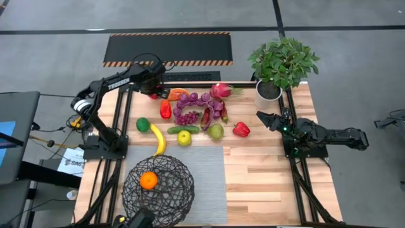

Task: Build produce basket
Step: Put the red apple into the black wire basket

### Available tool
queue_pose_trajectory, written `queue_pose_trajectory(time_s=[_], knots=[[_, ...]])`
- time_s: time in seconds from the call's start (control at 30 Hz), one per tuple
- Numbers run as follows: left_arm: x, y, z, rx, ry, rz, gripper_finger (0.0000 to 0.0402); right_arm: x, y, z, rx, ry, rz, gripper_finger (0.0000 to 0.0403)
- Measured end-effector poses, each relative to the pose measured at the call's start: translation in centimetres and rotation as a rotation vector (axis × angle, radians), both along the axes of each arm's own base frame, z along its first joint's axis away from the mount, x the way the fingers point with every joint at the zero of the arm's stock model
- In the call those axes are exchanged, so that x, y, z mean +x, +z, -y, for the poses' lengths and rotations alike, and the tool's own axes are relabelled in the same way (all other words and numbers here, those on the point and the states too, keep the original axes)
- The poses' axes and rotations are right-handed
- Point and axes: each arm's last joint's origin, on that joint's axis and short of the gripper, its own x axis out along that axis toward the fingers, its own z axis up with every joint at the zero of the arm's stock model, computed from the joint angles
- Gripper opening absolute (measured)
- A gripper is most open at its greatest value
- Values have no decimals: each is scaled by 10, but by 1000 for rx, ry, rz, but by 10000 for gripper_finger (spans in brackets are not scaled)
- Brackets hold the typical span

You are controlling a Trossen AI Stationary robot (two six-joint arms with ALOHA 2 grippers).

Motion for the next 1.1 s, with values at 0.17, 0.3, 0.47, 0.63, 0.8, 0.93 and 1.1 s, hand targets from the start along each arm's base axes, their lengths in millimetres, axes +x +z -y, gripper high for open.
queue_pose_trajectory(time_s=[0.17, 0.3, 0.47, 0.63, 0.8, 0.93, 1.1], knots=[[2, 16, 2, 104, -6, 64, 272, 0, 0, 0, -1, 1, 0, 333], [1, 14, 0, 104, 15, 56, 344, 0, 0, 0, -4, 1, -3, 333], [0, 5, -8, 110, 31, 17, 396, 0, 0, 0, -4, 2, -3, 333], [-2, -7, -18, 88, 52, -19, 390, 0, 0, 0, -5, 2, -3, 333], [-1, -21, -23, 44, 64, -41, 390, 0, 0, 0, -6, 1, -4, 333], [2, -32, -26, 17, 67, -61, 389, 0, 0, 0, -6, 1, -4, 333], [0, -31, -27, 9, 117, -49, 389, 0, 0, 0, -6, 1, -4, 333]])
